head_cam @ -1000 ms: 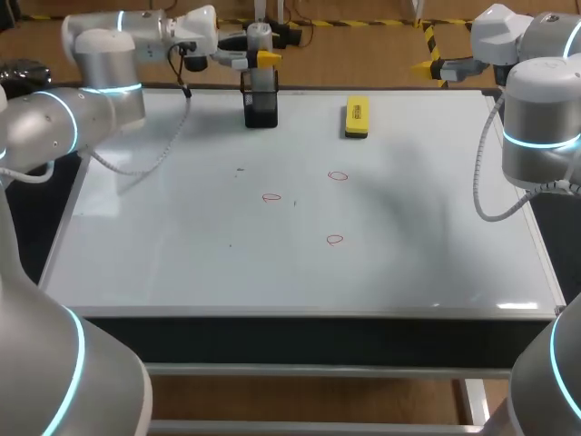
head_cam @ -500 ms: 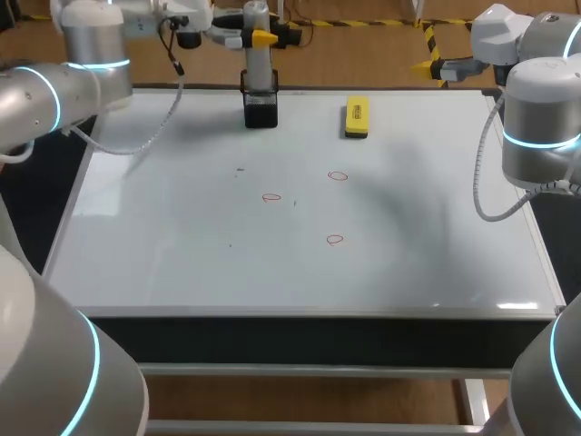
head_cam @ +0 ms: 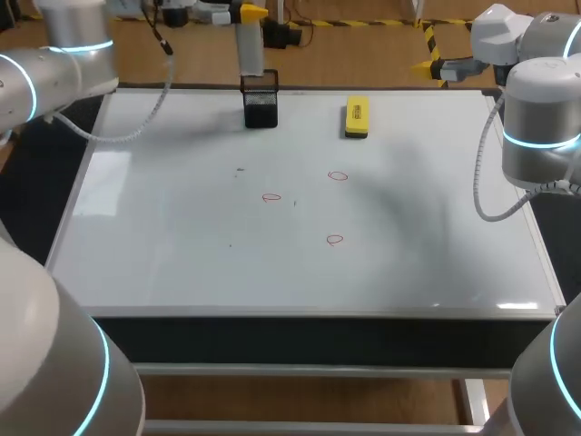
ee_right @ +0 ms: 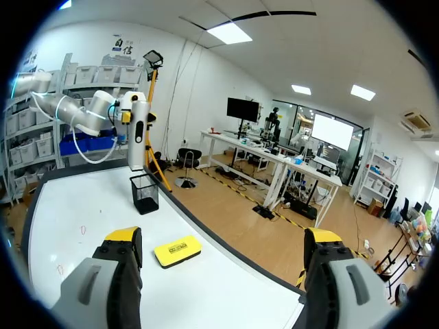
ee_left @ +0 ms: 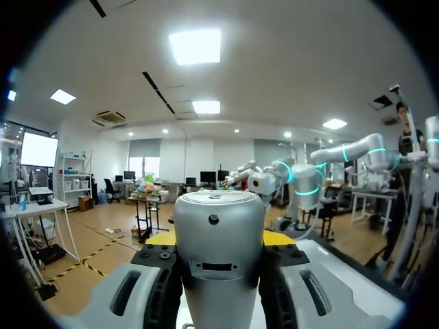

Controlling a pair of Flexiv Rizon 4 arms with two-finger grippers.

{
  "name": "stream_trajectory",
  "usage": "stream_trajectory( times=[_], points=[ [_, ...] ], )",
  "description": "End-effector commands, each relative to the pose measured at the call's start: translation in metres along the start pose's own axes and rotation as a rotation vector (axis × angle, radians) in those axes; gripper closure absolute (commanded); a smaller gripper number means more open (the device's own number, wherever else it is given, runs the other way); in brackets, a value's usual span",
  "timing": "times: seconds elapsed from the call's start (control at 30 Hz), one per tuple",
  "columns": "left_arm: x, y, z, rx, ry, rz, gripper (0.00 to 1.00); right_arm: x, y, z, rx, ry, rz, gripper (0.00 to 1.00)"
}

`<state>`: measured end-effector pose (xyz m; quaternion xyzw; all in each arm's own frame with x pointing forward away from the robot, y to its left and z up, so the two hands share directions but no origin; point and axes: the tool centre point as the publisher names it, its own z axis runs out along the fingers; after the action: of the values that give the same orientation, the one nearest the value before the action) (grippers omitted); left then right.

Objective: Pick up the inspection probe, press it on each red-marked spot on the whiteboard one by one, put down the probe, pick up the eraser, and wipe off all the red marks.

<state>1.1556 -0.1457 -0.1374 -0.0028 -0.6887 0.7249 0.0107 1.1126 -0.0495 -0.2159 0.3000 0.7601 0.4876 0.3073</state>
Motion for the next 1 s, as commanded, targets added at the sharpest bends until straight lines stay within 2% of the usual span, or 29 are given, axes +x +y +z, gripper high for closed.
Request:
stream_trajectory(
  times=[0.03,0.2,0.7,1.0],
  points=[
    [0.016,-0.011,-0.015,-0.042,-0.113,0.006,1.0,-0.001,0.0,0.0,0.001,0.001,0.0,0.0],
    [0.031,-0.009,-0.044,-0.054,-0.132,0.021,1.0,-0.001,0.0,0.0,0.001,0.001,0.0,0.0],
    [0.085,0.018,-0.138,-0.056,-0.322,0.073,1.0,-0.001,0.0,0.0,0.001,0.001,0.0,0.0],
    [0.109,0.046,-0.167,-0.058,-0.371,0.082,1.0,-0.001,0.0,0.0,0.001,0.001,0.0,0.0]
  ],
)
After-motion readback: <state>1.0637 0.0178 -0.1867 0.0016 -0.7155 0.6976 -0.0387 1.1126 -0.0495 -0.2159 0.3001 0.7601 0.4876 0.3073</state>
